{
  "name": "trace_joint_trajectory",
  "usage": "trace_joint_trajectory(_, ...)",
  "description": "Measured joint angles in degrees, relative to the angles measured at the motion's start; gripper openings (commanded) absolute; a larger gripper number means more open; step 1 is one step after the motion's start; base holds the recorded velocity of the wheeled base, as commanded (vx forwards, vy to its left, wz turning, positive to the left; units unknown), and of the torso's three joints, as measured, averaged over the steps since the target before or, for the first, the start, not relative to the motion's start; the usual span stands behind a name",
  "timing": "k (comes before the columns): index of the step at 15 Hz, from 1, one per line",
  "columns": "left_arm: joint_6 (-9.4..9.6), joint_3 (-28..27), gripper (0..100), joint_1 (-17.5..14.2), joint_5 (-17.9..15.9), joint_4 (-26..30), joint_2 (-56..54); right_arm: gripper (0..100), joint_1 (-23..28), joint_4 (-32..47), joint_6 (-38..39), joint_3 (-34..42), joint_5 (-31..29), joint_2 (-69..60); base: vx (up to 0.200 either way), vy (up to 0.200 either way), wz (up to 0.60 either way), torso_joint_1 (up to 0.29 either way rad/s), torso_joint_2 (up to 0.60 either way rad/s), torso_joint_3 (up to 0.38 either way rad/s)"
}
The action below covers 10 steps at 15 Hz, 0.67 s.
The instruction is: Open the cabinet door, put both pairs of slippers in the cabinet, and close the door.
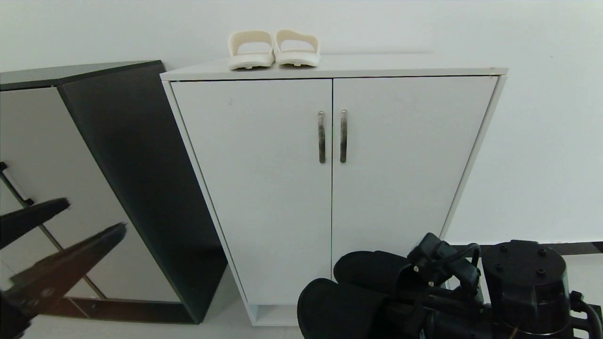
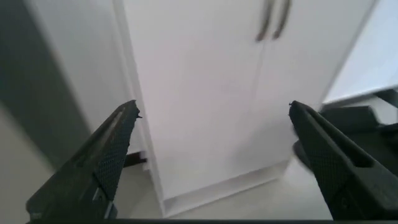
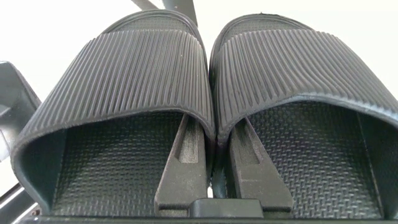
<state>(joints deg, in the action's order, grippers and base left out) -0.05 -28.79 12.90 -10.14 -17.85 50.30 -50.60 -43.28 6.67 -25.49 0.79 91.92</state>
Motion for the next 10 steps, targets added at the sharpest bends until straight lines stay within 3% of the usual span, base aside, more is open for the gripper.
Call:
trace_joint_trajectory(2, -0.52, -7.09, 100, 8.62, 0.32, -2.05, 9.90, 0, 0.02, -0.05, 0.02, 0.00, -0.01, 0.85, 0.000, 0.000, 0.00, 0.000, 0.00, 0.000)
trace_joint_trajectory(5, -4.73, -18.55, 100, 20.70, 2.23, -3.11, 23.05, 0, 0.11, -0.38, -0.07, 0.00, -0.06, 2.35, 0.000, 0.000, 0.00, 0.000, 0.00, 0.000)
trace_joint_trajectory(8, -7.06, -30.24, 100, 25.60, 1.22, -3.45, 34.24, 0, -0.02, -0.93, -0.02, 0.16, 0.11, 2.86, 0.000, 0.000, 0.00, 0.000, 0.00, 0.000)
trace_joint_trajectory(10, -8.64, -36.01, 100, 26.62, -3.54, -3.36, 40.17, 0, 0.00, -1.12, -0.02, 0.17, 0.13, 3.15, 0.000, 0.000, 0.00, 0.000, 0.00, 0.000)
